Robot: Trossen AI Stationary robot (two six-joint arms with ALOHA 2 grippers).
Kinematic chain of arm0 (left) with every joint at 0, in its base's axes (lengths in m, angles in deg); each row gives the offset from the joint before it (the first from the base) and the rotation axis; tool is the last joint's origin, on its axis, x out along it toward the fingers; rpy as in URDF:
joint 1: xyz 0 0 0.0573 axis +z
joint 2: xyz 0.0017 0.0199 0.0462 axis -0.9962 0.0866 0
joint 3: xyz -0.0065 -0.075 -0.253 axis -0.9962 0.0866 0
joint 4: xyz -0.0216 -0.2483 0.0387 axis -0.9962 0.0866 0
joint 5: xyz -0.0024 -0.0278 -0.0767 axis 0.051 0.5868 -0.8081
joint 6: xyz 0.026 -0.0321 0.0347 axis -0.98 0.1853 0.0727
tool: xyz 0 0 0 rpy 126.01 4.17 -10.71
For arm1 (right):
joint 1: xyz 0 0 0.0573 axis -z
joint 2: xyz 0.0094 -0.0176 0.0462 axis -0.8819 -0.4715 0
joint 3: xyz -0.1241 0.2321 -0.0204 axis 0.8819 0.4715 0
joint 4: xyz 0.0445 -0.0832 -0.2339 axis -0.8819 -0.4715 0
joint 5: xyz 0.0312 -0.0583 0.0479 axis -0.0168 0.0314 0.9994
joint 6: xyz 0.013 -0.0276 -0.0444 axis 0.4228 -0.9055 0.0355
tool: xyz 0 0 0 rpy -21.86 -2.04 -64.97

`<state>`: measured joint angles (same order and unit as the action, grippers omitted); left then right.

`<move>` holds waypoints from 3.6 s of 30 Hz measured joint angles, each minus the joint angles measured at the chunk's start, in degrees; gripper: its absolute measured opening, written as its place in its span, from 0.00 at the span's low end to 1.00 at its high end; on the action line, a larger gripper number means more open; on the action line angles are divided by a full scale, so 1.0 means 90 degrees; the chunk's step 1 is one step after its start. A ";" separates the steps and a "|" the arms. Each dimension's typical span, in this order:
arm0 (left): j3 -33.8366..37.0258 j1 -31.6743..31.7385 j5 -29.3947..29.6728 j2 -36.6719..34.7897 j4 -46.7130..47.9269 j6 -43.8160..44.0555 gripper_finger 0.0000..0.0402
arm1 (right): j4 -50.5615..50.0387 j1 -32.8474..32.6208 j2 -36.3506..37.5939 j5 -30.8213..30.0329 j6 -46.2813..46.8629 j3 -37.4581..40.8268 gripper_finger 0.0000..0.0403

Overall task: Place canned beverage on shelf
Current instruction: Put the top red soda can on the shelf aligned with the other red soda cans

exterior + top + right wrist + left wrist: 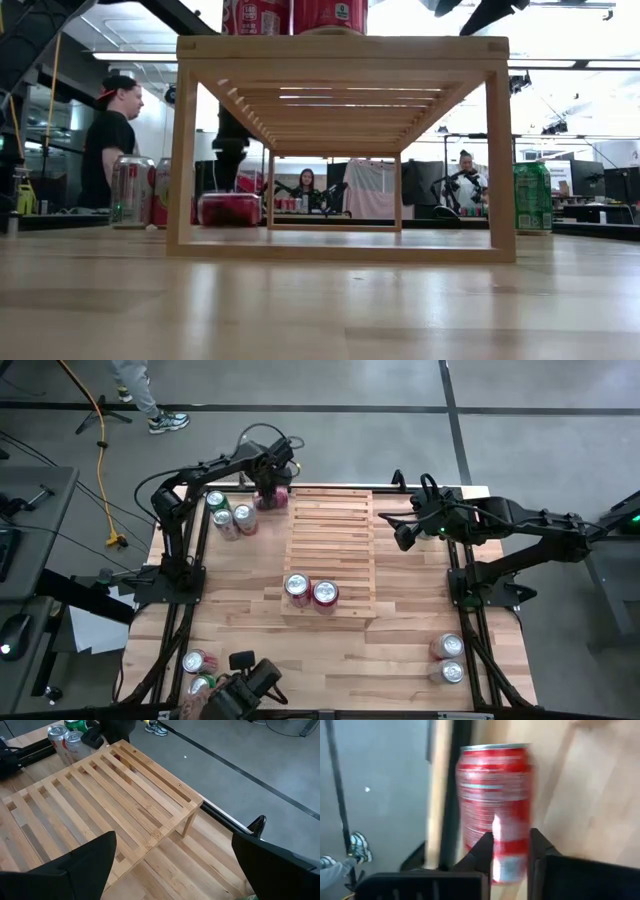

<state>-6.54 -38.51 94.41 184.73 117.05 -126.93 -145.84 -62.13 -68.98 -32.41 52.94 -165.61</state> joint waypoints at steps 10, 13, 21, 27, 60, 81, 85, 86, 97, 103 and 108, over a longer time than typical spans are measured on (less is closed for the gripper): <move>-0.0035 0.0206 -0.0708 0.0009 0.0038 0.0157 0.00 | 0.0001 -0.0001 0.0002 0.0000 0.0007 0.0000 0.95; -0.0051 0.0182 -0.0710 0.0006 -0.0001 0.0044 0.03 | 0.0002 -0.0002 0.0002 0.0000 0.0007 0.0000 0.95; -0.0093 0.0184 -0.1097 0.0004 0.0351 -0.0266 0.28 | 0.0002 0.0000 0.0002 0.0012 0.0007 0.0000 0.95; -0.0091 0.0132 -0.1439 0.0005 0.0617 -0.0218 0.54 | 0.0002 -0.0002 0.0002 0.0017 -0.0021 0.0000 0.95; 0.2007 -0.0518 0.0242 -0.0040 -0.1384 -0.0590 0.69 | 0.0010 0.0000 0.0002 -0.0017 -0.0113 0.0000 0.95; 0.0833 -0.0583 0.0477 0.0038 -0.0550 -0.0114 0.47 | 0.0070 0.0000 0.0002 0.0002 0.0012 0.0000 0.95; 0.0231 -0.0530 0.0651 0.0023 -0.0282 -0.0046 0.47 | 0.0070 0.0000 0.0002 0.0000 0.0004 -0.0002 0.95; 0.0053 -0.0495 0.0693 0.0023 -0.0185 0.0009 0.47 | 0.0070 0.0000 0.0002 0.0000 0.0001 0.0000 0.95; -0.2324 0.0016 0.0371 -0.0043 0.0811 0.0586 0.47 | 0.0070 0.0000 0.0002 -0.0002 -0.0078 -0.0001 0.95; -0.3129 0.0374 -0.2925 -0.0867 0.0555 0.1671 0.47 | 0.0074 0.0000 0.0001 -0.0034 -0.0336 -0.0002 0.95; -0.2919 0.0215 -0.6029 -0.1856 -0.0159 0.1742 0.47 | 0.0401 0.0000 0.0000 -0.0100 -0.0876 0.0000 0.95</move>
<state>-32.81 -36.57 40.14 168.03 115.62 -111.24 -142.23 -62.12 -68.98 -33.31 45.05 -165.61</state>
